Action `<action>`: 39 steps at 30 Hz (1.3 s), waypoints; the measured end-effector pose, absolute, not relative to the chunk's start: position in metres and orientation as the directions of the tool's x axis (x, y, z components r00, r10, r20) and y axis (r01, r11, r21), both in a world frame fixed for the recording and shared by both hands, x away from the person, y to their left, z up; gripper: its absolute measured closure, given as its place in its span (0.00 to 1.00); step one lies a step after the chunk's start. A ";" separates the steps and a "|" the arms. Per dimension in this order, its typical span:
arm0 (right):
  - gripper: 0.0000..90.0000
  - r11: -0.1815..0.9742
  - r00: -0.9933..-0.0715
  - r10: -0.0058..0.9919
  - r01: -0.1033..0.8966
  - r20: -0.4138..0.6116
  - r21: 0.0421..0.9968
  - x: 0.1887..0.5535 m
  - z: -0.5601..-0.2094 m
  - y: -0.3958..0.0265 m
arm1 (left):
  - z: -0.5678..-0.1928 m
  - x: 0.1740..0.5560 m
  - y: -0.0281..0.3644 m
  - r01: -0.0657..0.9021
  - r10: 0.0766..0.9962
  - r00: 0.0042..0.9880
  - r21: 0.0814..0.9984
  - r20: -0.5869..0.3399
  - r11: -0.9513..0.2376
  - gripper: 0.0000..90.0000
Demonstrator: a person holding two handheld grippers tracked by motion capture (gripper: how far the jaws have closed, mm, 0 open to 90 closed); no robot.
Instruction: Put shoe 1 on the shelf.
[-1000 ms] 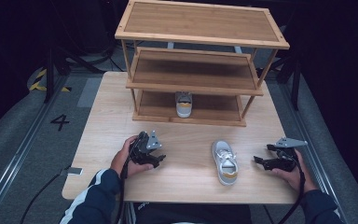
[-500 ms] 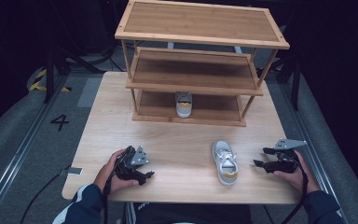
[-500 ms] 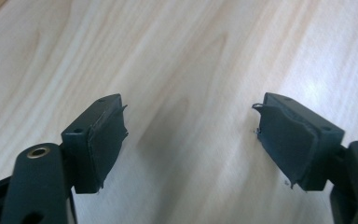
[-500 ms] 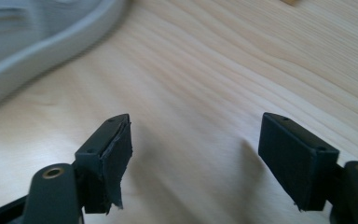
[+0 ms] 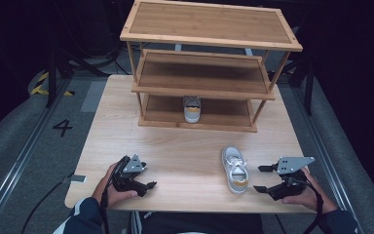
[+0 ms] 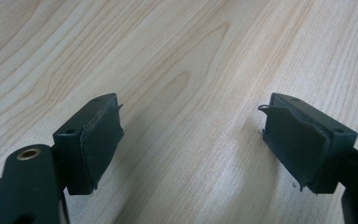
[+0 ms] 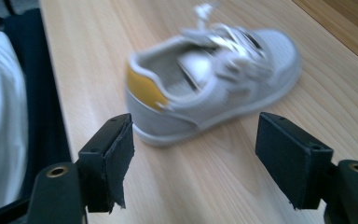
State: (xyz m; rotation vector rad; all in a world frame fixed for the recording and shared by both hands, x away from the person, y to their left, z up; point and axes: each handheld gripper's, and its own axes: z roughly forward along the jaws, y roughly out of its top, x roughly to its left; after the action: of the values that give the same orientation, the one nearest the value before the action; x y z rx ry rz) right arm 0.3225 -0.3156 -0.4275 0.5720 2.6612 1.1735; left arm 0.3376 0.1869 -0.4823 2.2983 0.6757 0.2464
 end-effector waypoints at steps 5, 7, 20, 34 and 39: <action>0.38 0.654 -0.938 0.346 0.227 -0.019 0.721 0.318 -0.420 -0.293 | -0.482 0.338 0.187 0.396 0.534 0.845 0.688 -0.015 -0.607 0.21; 0.39 0.679 -0.944 0.327 0.205 -0.040 0.705 0.316 -0.419 -0.284 | -0.482 0.338 0.187 0.396 0.534 0.846 0.688 -0.016 -0.607 0.21; 0.48 0.787 -0.971 0.235 0.166 -0.039 0.594 0.324 -0.421 -0.247 | -0.482 0.338 0.187 0.391 0.530 0.848 0.688 -0.012 -0.612 0.21; 0.64 0.831 -0.966 0.256 0.210 -0.019 0.515 0.336 -0.432 -0.236 | -0.482 0.338 0.187 0.393 0.531 0.848 0.687 -0.013 -0.611 0.21; 0.71 0.854 -0.975 0.218 0.205 0.028 0.479 0.344 -0.432 -0.230 | -0.482 0.338 0.187 0.392 0.530 0.848 0.687 -0.012 -0.612 0.21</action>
State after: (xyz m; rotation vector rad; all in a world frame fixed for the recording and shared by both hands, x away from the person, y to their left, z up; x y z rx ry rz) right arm 0.3444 -0.2299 -0.4317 0.3426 2.9982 0.7702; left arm 0.3384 0.1871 -0.4821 2.3041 0.6671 0.2488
